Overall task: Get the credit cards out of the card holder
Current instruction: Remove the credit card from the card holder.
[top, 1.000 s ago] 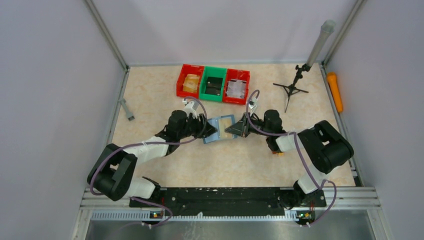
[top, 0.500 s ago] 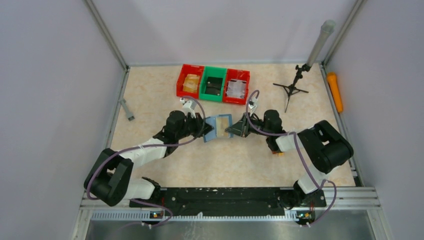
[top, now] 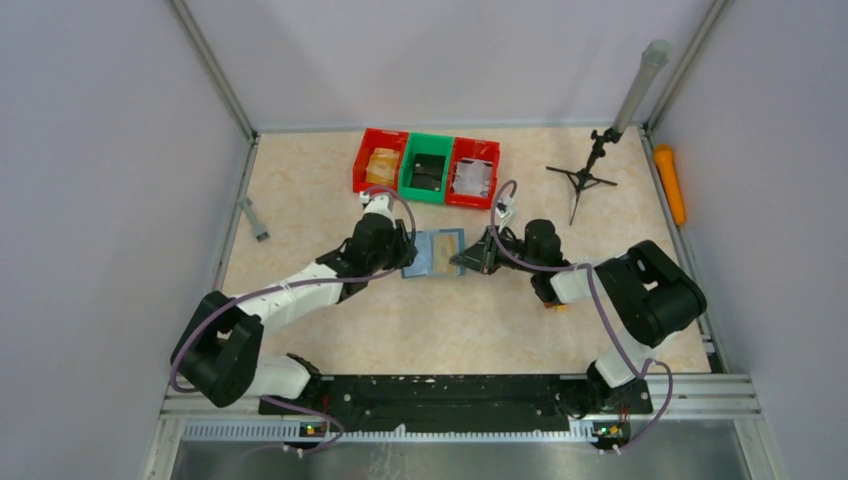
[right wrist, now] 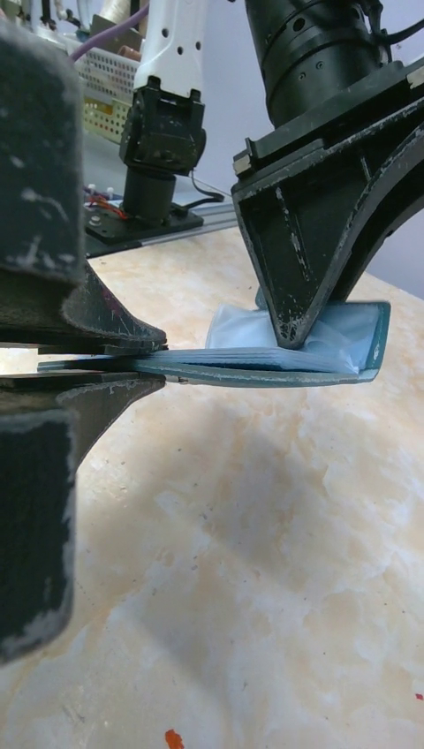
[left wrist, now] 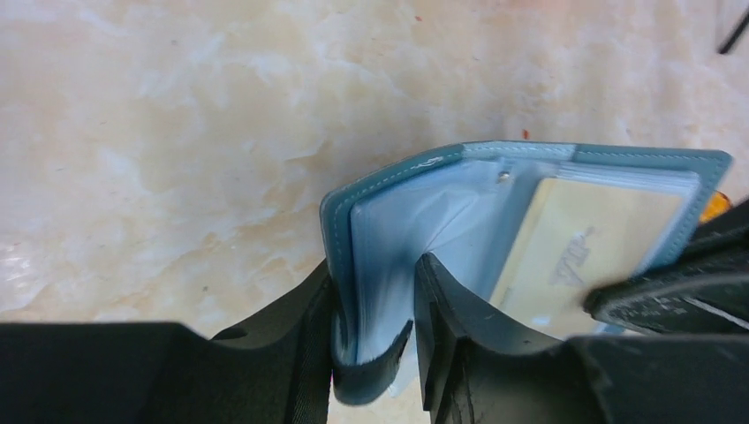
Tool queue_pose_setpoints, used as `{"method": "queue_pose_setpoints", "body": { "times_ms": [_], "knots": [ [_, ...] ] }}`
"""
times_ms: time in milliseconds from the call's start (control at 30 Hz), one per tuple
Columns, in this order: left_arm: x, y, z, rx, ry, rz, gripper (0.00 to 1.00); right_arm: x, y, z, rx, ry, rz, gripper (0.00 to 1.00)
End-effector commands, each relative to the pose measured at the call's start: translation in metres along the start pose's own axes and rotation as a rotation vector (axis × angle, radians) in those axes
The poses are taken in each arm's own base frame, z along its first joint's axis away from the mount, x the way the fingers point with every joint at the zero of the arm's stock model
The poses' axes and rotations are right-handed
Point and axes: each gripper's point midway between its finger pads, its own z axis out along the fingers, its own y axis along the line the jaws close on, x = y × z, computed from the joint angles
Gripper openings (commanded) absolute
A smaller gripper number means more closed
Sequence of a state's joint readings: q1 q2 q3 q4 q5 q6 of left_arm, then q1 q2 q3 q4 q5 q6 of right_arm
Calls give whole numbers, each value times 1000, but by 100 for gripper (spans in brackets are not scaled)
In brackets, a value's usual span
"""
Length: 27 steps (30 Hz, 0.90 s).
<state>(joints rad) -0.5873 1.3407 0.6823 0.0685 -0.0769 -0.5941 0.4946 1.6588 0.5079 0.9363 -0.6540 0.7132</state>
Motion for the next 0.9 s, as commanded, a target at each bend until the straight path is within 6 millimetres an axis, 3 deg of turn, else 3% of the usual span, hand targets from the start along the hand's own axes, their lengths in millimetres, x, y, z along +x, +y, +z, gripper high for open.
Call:
{"method": "queue_pose_setpoints", "body": {
  "times_ms": [0,100,167,400,600,700,767,867],
  "knots": [
    [-20,69,-10,-392,-78,23,39,-22,7,1,-15,-46,-59,0],
    [-22,75,-14,-440,-77,23,44,-22,2,0,4,-50,-50,0],
    [-23,65,-13,-384,-69,19,46,-23,0,-1,9,-51,-46,0],
    [-22,-20,-23,166,-134,72,68,-22,5,0,-20,-44,-49,0],
    [-7,-54,-25,356,-48,82,72,-19,10,2,-63,-32,-31,0],
    [-5,-56,-23,369,-33,89,72,-18,11,3,-76,-27,-23,0],
    [-8,-47,-22,310,-49,76,70,-19,11,3,-70,-29,-22,0],
    [-25,-35,-38,264,-166,69,67,-19,5,3,-38,-30,-23,0]
  ]
}}
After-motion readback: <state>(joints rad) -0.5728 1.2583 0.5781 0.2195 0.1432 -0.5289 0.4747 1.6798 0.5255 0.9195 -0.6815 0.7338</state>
